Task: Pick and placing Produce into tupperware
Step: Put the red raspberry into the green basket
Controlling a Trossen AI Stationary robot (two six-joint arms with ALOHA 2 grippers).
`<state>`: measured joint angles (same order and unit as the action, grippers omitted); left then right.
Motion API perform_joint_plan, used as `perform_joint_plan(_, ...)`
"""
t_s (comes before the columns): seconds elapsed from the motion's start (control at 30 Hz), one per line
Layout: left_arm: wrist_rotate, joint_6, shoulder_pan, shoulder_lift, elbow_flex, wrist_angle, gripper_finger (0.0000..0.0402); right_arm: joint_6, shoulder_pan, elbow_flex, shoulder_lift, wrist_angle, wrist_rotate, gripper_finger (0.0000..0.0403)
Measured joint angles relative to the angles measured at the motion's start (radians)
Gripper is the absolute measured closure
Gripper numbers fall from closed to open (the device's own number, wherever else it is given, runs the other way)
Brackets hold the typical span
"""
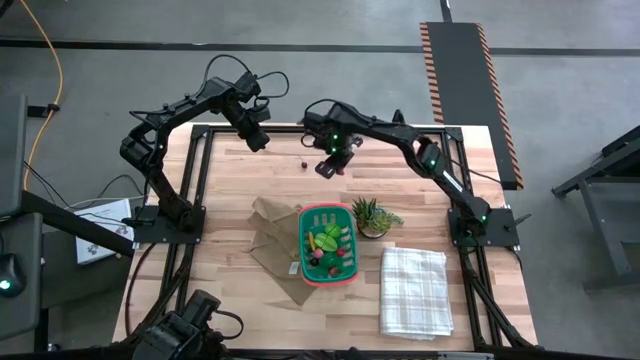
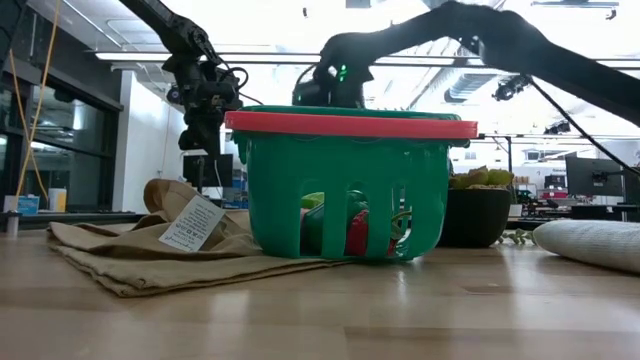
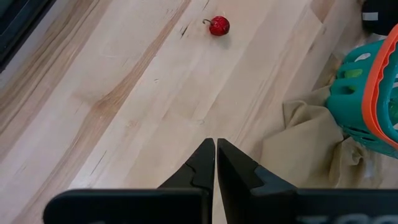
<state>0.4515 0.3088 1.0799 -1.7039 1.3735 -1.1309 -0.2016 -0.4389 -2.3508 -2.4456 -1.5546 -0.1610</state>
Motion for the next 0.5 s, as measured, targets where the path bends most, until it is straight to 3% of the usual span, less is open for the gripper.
perform_joint_plan(0.23,0.000,0.000,0.000,0.000,0.000,0.000,0.0394,-0.006,0.002,0.000,0.098,0.072,-0.046,0.0331)
perform_joint_plan(0.5,0.000,0.000,0.000,0.000,0.000,0.000,0.0394,0.010,0.007,0.000,0.194,0.134,-0.187,0.0332)
